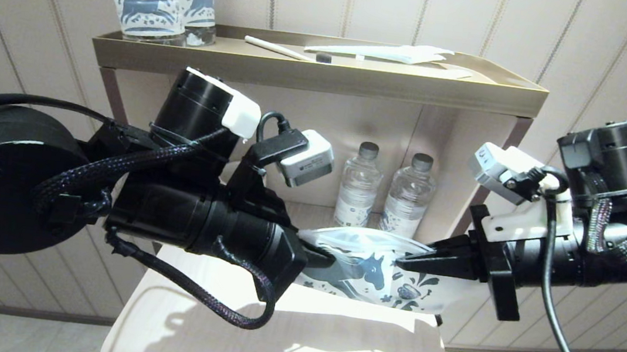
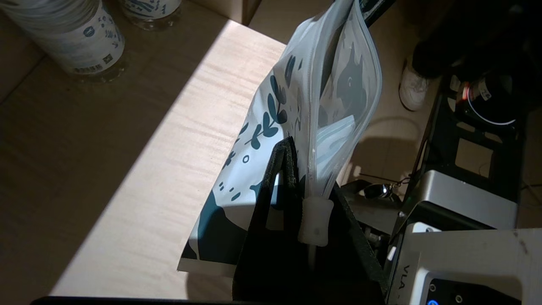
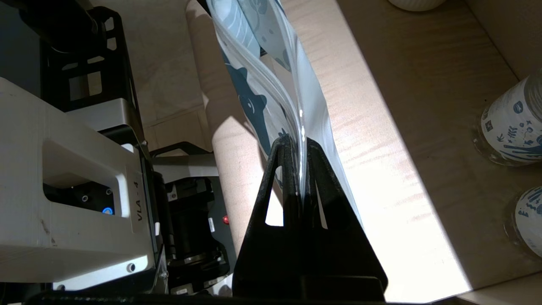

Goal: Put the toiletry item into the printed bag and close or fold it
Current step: Hand it to the other hand

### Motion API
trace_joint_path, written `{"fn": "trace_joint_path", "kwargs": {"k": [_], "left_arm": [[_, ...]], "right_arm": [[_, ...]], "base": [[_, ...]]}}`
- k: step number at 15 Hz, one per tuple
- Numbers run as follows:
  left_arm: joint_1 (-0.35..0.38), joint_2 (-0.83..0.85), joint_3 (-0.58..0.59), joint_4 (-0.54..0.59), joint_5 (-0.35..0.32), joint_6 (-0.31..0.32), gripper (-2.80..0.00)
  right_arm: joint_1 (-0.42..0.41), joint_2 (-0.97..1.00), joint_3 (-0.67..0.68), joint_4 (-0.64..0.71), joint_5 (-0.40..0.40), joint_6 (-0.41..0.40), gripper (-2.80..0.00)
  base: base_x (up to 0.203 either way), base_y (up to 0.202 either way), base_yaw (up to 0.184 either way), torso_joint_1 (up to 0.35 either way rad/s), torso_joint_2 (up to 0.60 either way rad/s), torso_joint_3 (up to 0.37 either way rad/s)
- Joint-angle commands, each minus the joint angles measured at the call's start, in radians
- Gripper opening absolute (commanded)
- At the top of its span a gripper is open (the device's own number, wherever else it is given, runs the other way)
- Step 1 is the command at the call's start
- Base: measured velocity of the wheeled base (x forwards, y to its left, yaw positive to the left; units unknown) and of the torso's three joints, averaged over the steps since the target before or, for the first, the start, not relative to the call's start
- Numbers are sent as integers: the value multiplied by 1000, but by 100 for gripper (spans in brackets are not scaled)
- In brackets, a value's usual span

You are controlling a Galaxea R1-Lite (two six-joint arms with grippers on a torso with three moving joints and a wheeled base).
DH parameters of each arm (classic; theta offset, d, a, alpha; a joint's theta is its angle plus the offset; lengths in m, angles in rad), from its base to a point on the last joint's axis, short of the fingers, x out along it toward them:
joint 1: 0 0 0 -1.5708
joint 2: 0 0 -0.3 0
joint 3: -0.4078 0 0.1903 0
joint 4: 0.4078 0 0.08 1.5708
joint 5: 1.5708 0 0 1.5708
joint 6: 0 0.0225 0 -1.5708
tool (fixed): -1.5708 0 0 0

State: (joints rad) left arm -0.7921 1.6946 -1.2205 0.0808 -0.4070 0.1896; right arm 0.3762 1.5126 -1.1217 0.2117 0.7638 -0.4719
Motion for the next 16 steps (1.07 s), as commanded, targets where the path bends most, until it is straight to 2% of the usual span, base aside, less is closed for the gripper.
{"fn": "trace_joint_path", "kwargs": {"k": [1, 2, 4, 7, 12, 16], "left_arm": [[0, 11, 12, -13, -11, 2, -280], [0, 14, 15, -28, -12, 0, 0], [1, 15, 17, -45, -17, -8, 0], [38, 27, 62, -113, -108, -12, 0], [74, 17, 130, -282, -113, -42, 0], [115, -36, 146, -343, -134, -103, 0]], "right_arm": [[1, 0, -3, 0, 5, -2, -280], [-2, 0, -4, 0, 6, -2, -280], [-3, 0, -10, 0, 7, -2, -280], [-35, -27, -18, 0, 35, 1, -280], [-80, -32, -32, 0, 92, 4, -280], [-99, -17, -38, 0, 126, 7, -280]], "base": [[0, 0, 0, 0, 0, 0], [0, 0, 0, 0, 0, 0], [0, 0, 0, 0, 0, 0], [0, 0, 0, 0, 0, 0], [0, 0, 0, 0, 0, 0], [0, 0, 0, 0, 0, 0]]}}
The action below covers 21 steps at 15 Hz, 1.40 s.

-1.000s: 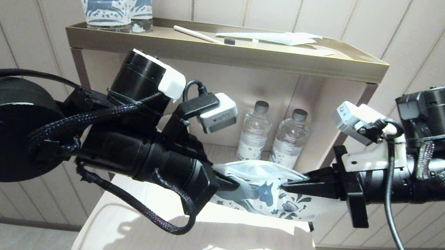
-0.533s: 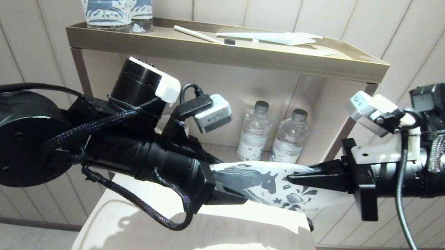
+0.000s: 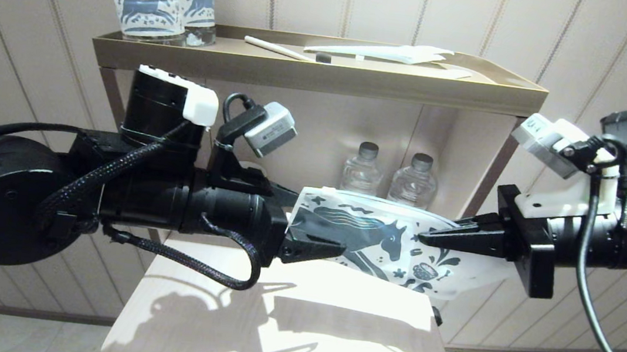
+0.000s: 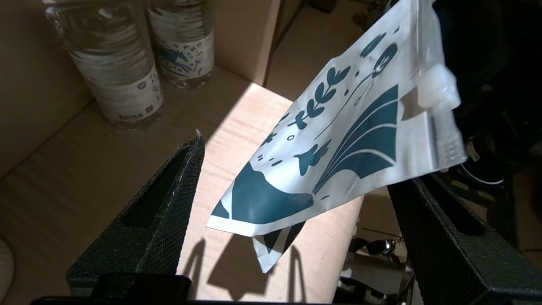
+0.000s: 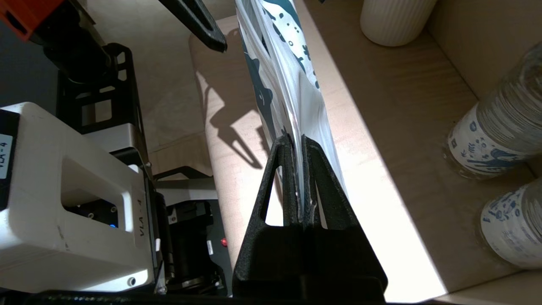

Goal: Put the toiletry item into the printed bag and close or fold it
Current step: Hand it to the other hand

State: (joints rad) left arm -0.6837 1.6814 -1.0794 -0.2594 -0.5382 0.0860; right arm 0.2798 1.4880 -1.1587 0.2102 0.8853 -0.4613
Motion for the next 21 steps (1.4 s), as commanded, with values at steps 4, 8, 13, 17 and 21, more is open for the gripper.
{"fn": "trace_joint_path", "kwargs": {"k": [4, 8, 13, 17, 21], "left_arm": [[9, -61, 45, -60, -24, -18, 0], [9, -47, 49, -77, -113, -22, 0], [9, -36, 118, -199, -244, -21, 0], [9, -37, 164, -343, -244, -49, 0], [7, -34, 177, -342, -255, -46, 0]], "right_arm": [[-1, 27, -10, 4, 50, 0, -280], [1, 34, -11, 10, 92, 1, -280], [3, 45, -7, 12, 146, 7, -280], [13, 61, 1, 14, 159, 7, -280], [16, 63, -1, 14, 161, 7, -280]], "base": [[0, 0, 0, 0, 0, 0], [0, 0, 0, 0, 0, 0], [0, 0, 0, 0, 0, 0], [0, 0, 0, 0, 0, 0], [0, 0, 0, 0, 0, 0]]}}
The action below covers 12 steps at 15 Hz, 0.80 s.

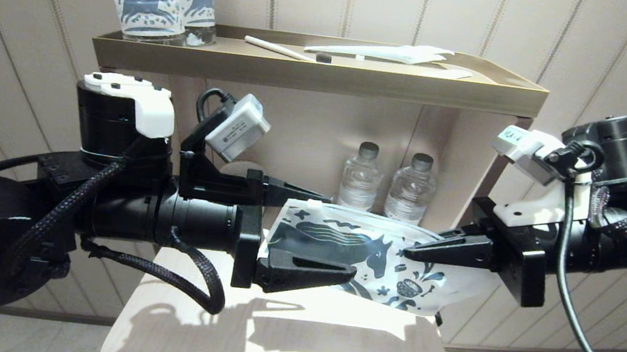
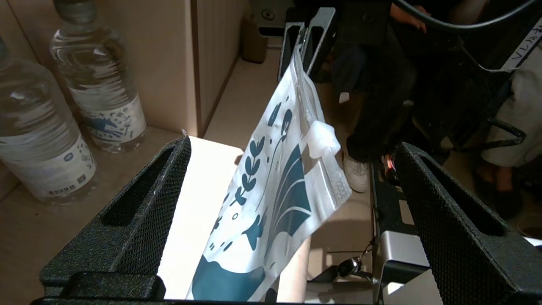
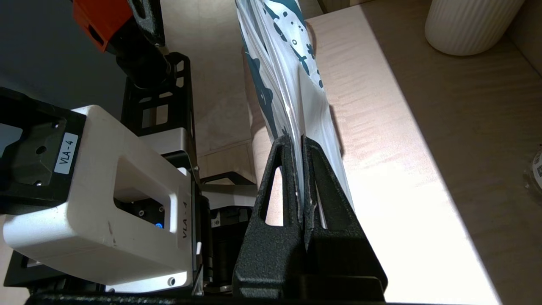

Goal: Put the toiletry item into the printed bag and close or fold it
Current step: Hand it to the other hand

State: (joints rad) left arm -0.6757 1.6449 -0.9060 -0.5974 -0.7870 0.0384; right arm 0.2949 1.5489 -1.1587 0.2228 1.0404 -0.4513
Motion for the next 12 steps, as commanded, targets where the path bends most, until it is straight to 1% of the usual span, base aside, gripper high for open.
{"fn": "trace_joint_path", "kwargs": {"k": [1, 12], "left_arm": [[-1, 4, 4, -4, -7, 2, 0], [-8, 14, 9, -11, -6, 6, 0]], "right_arm": [[3, 5, 1, 1, 6, -3, -280], [16, 17, -4, 1, 7, -3, -280]], "base": [[0, 0, 0, 0, 0, 0], [0, 0, 0, 0, 0, 0]]}}
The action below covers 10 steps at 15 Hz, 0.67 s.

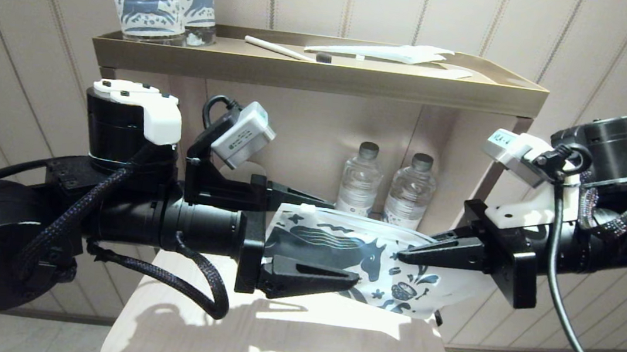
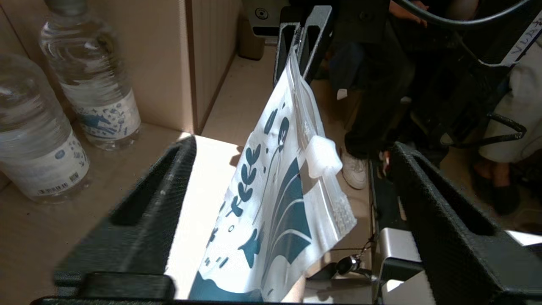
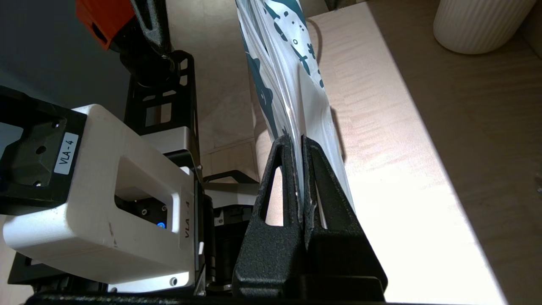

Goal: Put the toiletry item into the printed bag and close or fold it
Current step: Hand it to the other hand

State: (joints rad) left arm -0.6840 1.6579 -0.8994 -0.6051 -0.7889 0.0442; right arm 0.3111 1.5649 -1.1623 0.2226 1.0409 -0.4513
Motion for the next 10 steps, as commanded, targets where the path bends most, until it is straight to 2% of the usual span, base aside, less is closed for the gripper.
{"fn": "trace_joint_path", "kwargs": {"k": [1, 10], "left_arm": [[0, -1, 6, -5, -4, 0, -280], [-14, 2, 10, -6, -5, 0, -280]], "right_arm": [[0, 0, 1, 1, 5, -3, -280], [8, 7, 7, 0, 4, -3, -280]], "base": [[0, 0, 0, 0, 0, 0], [0, 0, 0, 0, 0, 0]]}}
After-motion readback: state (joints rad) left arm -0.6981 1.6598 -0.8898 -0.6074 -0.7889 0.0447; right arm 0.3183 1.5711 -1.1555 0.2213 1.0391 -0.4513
